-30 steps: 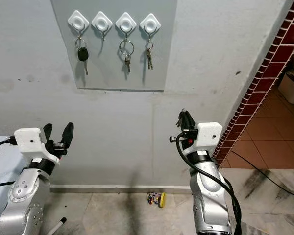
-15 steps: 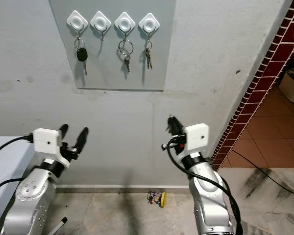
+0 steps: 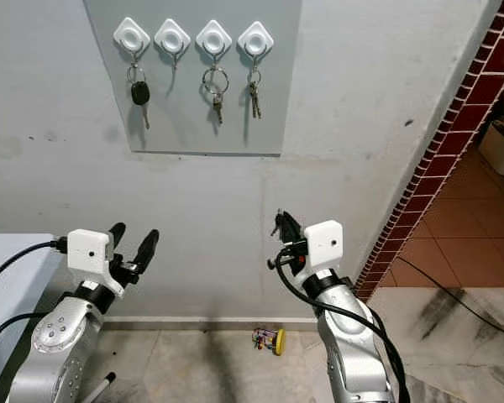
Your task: Hang keys on a hook
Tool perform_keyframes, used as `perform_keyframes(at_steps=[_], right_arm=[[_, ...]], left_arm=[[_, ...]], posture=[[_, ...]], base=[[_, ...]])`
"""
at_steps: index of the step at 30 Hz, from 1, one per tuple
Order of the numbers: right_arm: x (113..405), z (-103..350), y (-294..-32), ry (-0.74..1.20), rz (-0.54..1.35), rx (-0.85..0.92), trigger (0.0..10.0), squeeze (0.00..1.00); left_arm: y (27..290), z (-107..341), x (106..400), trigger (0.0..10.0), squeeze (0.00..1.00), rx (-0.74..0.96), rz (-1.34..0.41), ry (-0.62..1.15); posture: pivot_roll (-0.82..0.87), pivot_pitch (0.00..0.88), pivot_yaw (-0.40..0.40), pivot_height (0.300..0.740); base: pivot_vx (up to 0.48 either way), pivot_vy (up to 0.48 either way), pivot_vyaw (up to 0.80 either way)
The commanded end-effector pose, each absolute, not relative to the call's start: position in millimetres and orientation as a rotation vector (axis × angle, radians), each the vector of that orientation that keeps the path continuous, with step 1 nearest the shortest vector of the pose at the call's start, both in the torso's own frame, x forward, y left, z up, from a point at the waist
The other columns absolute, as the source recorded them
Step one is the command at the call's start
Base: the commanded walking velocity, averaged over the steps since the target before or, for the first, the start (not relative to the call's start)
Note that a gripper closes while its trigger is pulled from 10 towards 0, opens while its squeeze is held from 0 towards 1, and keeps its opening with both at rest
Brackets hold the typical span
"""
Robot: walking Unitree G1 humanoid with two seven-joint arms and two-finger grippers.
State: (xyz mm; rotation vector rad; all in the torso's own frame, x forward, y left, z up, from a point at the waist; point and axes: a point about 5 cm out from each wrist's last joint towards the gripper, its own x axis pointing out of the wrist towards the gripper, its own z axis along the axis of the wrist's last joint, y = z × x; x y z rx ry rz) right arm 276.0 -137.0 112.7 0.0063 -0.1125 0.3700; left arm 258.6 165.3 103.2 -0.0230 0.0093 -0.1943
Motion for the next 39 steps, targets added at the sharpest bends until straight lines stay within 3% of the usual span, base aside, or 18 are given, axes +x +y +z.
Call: perform_keyframes(at_steps=[1, 19, 39], right_arm=[[277.1, 115.5, -137.3, -0.127, 0.366, 0.01, 10.0, 0.0], [278.1, 114.7, -135.6, -0.125, 0.372, 0.016, 10.0, 0.0], [276.6, 112.8, -136.1, -0.117, 0.372, 0.021, 10.0, 0.0]], left_arm=[[171.5, 103.5, 261.0, 10.0, 0.0, -0.047, -0.156, 0.018], [170.9, 103.7, 261.7, 10.0, 0.0, -0.079, -0.148, 0.026], [169.1, 106.9, 265.5, 10.0, 0.0, -0.024, -0.17, 0.027]], posture=[[-0.13, 0.023, 0.025, 0.74], [-0.12, 0.013, 0.022, 0.74], [-0.12, 0.003, 0.023, 0.74]], base=[[0.0, 0.319, 0.0], [0.0, 0.407, 0.0], [0.027, 0.0, 0.0]])
